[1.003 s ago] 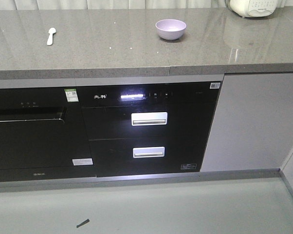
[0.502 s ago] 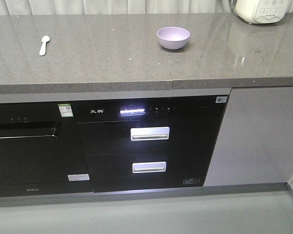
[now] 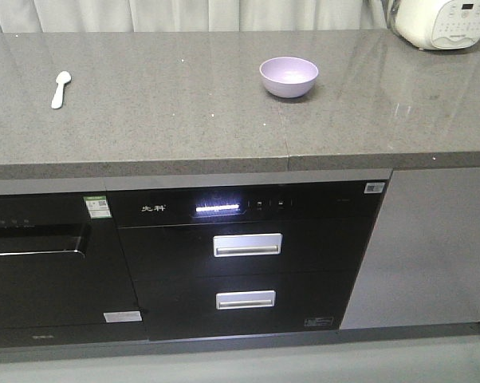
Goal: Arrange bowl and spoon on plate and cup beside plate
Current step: 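Drive closer and align the base with the spoon and bowl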
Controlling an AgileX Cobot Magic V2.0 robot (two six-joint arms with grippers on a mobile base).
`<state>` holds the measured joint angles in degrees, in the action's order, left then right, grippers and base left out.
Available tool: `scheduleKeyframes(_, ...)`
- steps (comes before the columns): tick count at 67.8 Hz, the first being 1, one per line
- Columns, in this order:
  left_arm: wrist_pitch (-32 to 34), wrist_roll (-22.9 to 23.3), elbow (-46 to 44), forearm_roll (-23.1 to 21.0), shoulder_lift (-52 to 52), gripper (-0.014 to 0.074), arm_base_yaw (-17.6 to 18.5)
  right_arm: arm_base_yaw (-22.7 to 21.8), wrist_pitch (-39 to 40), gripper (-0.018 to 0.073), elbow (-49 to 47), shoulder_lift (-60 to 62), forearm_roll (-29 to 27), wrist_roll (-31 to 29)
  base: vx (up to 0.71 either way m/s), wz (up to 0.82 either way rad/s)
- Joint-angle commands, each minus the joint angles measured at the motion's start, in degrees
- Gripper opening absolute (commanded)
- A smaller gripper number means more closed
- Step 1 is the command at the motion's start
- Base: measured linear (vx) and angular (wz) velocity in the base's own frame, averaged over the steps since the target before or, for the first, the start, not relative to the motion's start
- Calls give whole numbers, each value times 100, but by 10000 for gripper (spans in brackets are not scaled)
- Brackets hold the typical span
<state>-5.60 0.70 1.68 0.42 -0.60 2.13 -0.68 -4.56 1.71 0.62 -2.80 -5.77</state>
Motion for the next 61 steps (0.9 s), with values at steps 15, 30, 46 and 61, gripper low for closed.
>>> scheduleKeyframes(15,437,29,-152,-10,-43,-7,28,-37,456,-4,5,78,24,-29,14,6)
scheduleKeyframes(30,437,29,-152,-10,-43,-7,28,-37,456,-4,5,78,24,-29,13,7)
scheduleKeyframes(46,437,29,-152,-10,-43,-7,28,-37,456,-4,5,78,24,-29,10,5)
scheduleKeyframes(61,437,29,-152,-10,-43,-7,28,-37,456,-4,5,78,24,-29,9,4)
